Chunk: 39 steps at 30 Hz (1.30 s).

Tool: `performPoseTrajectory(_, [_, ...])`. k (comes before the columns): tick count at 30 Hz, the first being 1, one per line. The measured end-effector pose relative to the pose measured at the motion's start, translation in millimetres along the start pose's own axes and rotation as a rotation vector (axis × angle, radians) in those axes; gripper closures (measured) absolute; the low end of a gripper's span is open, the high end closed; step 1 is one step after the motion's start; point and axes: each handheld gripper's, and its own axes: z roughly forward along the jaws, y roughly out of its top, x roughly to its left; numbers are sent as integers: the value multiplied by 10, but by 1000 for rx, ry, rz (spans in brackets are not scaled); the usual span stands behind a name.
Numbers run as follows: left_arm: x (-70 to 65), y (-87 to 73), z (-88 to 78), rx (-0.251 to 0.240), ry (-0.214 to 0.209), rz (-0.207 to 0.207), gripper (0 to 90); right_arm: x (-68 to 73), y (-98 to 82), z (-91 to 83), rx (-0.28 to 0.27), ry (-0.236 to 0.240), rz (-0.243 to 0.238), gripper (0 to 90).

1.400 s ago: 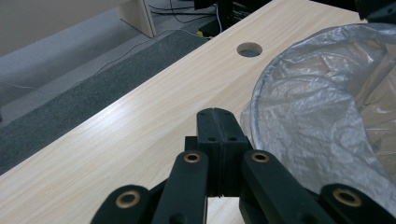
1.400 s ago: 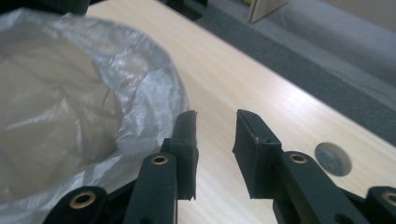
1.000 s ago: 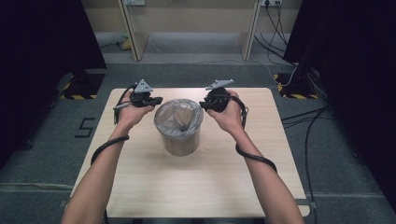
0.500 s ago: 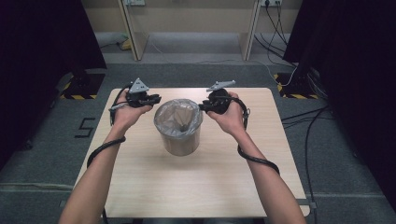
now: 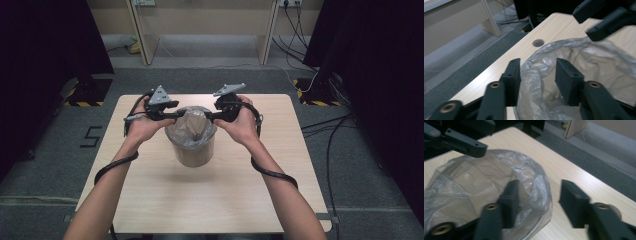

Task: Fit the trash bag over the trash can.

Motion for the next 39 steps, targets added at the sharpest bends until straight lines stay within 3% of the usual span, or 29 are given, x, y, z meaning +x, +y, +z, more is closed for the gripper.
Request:
performPoseTrajectory(6, [32, -35, 185, 81, 43, 17, 496, -16, -91, 156, 71, -36, 29, 375])
performPoseTrajectory(14, [167, -113, 259, 111, 93, -30, 542, -115, -203, 160, 93, -18, 60, 405])
performPoseTrajectory(24, [240, -183, 300, 126, 91, -75, 550, -136, -236, 125, 104, -7, 71, 414])
performPoseTrajectory(25, [253, -183, 292, 126, 109, -61, 550, -135, -232, 123, 105, -8, 70, 413])
performPoseTrajectory(29, [210, -148, 226, 89, 86, -77, 509, -112, -172, 62, 68, -25, 57, 396])
performPoseTrajectory(31, [188, -111, 149, 70, 102, -51, 501, -78, -116, 16, 42, -26, 42, 398])
performPoseTrajectory(33, [136, -80, 61, 43, 88, -41, 495, -29, -53, -28, 16, -21, 15, 411])
performPoseTrajectory(37, [-4, -42, -139, 21, 64, -9, 495, 78, 59, -72, -22, 5, -46, 533])
performPoseTrajectory(39, [-96, -31, -216, 18, 22, 21, 531, 130, 104, -65, -25, 40, -68, 617])
